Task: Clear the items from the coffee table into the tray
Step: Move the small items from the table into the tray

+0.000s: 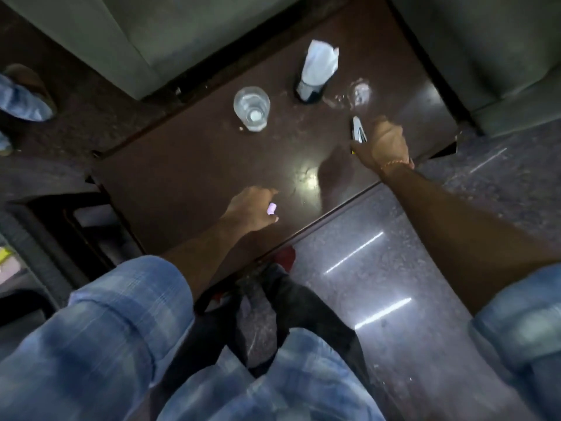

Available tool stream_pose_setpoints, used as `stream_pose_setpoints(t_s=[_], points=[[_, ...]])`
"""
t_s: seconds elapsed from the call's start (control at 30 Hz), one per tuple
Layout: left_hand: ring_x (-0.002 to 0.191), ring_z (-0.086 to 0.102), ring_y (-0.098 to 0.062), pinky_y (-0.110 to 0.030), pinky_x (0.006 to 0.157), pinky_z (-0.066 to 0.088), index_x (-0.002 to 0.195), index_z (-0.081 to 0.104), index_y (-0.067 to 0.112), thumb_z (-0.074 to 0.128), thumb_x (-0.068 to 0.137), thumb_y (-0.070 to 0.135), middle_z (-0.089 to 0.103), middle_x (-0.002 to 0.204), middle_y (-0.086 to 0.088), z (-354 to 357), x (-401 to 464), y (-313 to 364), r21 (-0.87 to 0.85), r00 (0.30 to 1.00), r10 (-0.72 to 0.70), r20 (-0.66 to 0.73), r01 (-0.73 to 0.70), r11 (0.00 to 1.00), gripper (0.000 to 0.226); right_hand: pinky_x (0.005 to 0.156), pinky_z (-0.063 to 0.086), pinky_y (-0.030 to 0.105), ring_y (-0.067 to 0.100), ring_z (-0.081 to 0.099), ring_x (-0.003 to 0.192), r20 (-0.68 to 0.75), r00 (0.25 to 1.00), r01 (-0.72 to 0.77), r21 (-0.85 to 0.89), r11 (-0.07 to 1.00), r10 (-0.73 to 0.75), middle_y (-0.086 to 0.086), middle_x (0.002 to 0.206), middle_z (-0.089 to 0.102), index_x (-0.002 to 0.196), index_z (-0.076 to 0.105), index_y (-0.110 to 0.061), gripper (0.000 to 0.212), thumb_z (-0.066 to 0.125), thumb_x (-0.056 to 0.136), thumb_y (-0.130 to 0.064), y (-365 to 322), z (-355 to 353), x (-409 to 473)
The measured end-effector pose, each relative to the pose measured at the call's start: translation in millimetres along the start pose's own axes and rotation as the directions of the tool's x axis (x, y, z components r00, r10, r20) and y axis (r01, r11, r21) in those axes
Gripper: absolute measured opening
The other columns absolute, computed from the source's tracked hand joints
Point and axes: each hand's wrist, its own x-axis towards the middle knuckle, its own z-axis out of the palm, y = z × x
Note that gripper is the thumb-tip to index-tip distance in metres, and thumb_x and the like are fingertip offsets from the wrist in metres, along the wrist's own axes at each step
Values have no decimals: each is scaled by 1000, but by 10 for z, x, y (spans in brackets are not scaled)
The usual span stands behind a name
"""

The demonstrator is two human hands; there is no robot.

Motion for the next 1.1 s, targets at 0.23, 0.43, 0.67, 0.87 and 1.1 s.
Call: stream_pose_setpoints(t_s=[0.23, 0.43, 0.67, 0.87, 1.1], points=[[121, 54, -30, -41, 100, 47, 139, 51, 23, 71, 84, 36, 54, 130, -11, 490, 285, -98, -45, 997, -82, 6, 82, 996, 60, 99, 47, 41, 37, 59, 116, 86, 996, 0, -106, 994, 9, 25, 124, 60, 123, 55, 7, 62, 69, 83, -39, 246, 608, 567], [107, 60, -26, -38, 89, 50, 121, 60, 17, 69, 87, 32, 62, 115, -5, 735, 398, -118, -70, 995, -79, -65, 75, 995, 38, 105, 41, 42, 38, 46, 127, 95, 994, -29, -221, 975, 51, 22, 138, 45, 140, 39, 3, 77, 66, 86, -45, 336, 922, 814], [108, 61, -26, -36, 89, 47, 125, 58, 12, 65, 89, 21, 63, 119, -7, 679, 418, -156, -80, 989, -84, -118, 75, 994, 38, 106, 40, 40, 40, 48, 124, 40, 998, -44, -178, 983, 51, 25, 134, 47, 129, 50, 6, 47, 56, 93, -23, 382, 964, 875], [104, 62, -28, -35, 88, 47, 124, 63, 14, 64, 88, 20, 64, 112, -9, 262, 286, -159, -93, 977, -76, -201, 58, 994, 36, 104, 35, 41, 40, 49, 121, -12, 1000, 16, -137, 991, -18, 29, 128, 52, 120, 51, 12, 42, 54, 93, -19, 343, 717, 617], [99, 63, -33, -36, 83, 51, 113, 68, 12, 64, 86, 17, 64, 108, -11, -471, -130, -41, -63, 964, -4, -267, -13, 998, 27, 84, 51, 43, 41, 63, 95, -98, 987, 127, -40, 991, -130, 30, 97, 65, 93, 66, 7, 31, 63, 84, -22, 171, 150, 13]])
